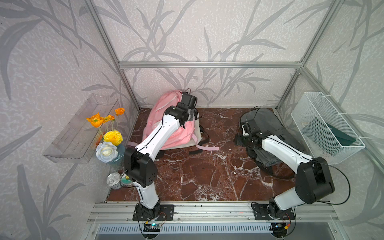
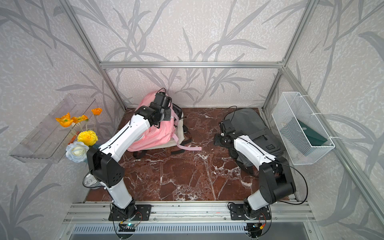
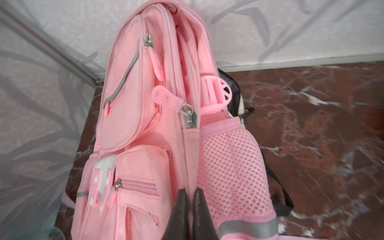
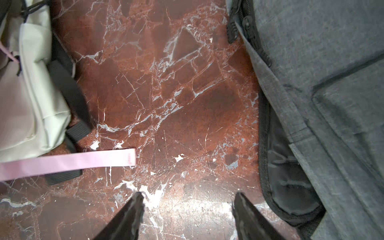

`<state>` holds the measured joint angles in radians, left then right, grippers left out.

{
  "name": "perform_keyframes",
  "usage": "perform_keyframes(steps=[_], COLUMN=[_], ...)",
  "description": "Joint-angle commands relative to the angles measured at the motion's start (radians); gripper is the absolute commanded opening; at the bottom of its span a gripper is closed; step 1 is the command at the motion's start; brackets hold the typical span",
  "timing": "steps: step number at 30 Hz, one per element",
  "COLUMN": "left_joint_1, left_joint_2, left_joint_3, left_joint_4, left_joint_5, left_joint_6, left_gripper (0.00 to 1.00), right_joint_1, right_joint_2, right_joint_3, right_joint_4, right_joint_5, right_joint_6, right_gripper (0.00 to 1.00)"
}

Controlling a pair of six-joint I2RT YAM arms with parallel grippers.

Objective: Zip up the backpack
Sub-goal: Pick up the backpack from the backpack, then move the backpack to the center of the board, then place the backpack on the backpack.

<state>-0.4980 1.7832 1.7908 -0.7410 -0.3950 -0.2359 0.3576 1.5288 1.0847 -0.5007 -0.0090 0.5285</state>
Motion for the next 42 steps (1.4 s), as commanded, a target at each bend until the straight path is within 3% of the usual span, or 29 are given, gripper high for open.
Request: perform_keyframes(steps=[1,8,14,19,26,36,40,42], left_joint_1=[-0.065,-0.075,-0.073,-0.073,-0.074,-0.089,-0.088,-0.087], left_joint_2=[-0.043,-0.093,-0.069,-0.143,-0.162,-0.176,-0.192,-0.223], left_joint_3=[0.017,0.024,0.080,0.034,0.112,0.106,0.049,-0.030], left_joint_4=[0.120,0.155,0.092,0.124,0.085,0.116,0.107,0.141], left_joint_5=[-0.017,-0.036,-0.036,-0.001,0.031,0.166,0.121,0.114], left_joint_6=[0.051,0.036,0.034,0.011,0.024,-0.066,-0.082,-0.083], left_gripper=[0.00,0.00,0.00,0.00,0.00,0.00,0.00,0.00], right_joint_1=[0.007,0.026,0.079,0.109,0.120,0.267,0.294,0.280], right_joint_2=[-0.033,-0.005,0.158,0.350,0.523,0.741,0.800,0.763], right_joint_3=[-0.011,-0.030,0.012,0.124,0.302,0.536,0.613,0.572], right_joint_4=[0.004,0.042,0.132,0.220,0.265,0.271,0.281,0.281], right_joint_5=[0.009,0.001,-0.104,-0.212,-0.268,-0.369,-0.414,-0.387], right_joint_6=[0.004,0.008,0.032,0.063,0.073,0.147,0.193,0.200], right_gripper=[0.69,0.69,0.69,0.67,0.63,0.57,0.55,0.56])
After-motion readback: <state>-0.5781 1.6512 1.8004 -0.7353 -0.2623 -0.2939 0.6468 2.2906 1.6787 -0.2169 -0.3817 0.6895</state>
